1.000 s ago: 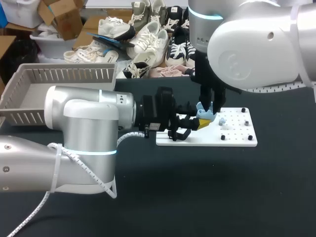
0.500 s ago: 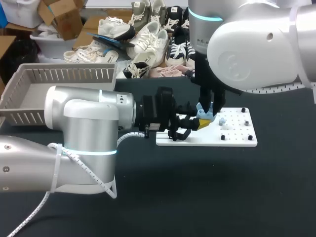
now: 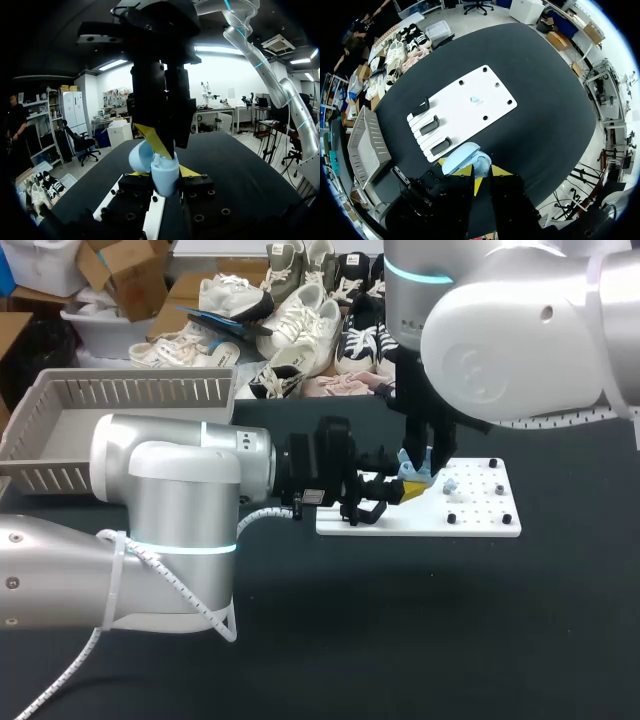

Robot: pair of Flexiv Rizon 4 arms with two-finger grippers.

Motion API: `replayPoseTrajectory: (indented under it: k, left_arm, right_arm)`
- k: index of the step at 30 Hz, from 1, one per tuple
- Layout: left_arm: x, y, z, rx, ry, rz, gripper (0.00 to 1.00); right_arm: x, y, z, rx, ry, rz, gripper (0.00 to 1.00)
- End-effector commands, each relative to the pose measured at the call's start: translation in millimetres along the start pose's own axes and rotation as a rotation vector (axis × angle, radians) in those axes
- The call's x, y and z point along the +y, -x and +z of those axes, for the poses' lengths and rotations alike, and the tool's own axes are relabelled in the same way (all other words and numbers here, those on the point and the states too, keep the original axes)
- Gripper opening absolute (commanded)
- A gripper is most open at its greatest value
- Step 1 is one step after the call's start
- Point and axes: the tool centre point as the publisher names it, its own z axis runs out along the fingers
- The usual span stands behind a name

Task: Pick up each earbud case from the left stands, insert the matching earbuds, close the lid, and place the case in the box.

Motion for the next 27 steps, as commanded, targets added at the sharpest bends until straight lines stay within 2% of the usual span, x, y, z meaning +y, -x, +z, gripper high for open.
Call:
replayPoseTrajectory:
  k: [1,4,7,18,27]
  left_arm:
    - [-2.6,-0.5,1,-0.003,0.027,0.002,0.0]
    - [-2.6,-0.5,1,-0.003,0.027,0.002,0.0]
    - [-2.6,-0.5,1,-0.003,0.027,0.002,0.0]
    - [-2.6,-0.5,1,-0.003,0.027,0.002,0.0]
    - [-2.6,-0.5,1,-0.003,0.027,0.002,0.0]
  right_arm:
    - [1,0,1,0.0,-0.004,-0.001,0.17]
    - [2,0,0,-0.001,-0.002,-0.003,0.35]
    - [2,-1,-1,-0.003,0.001,-0.004,0.4]
    - [-19,-17,-5,-0.001,0.021,-0.022,0.38]
    - [-39,-19,-13,-0.045,0.032,-0.064,0.33]
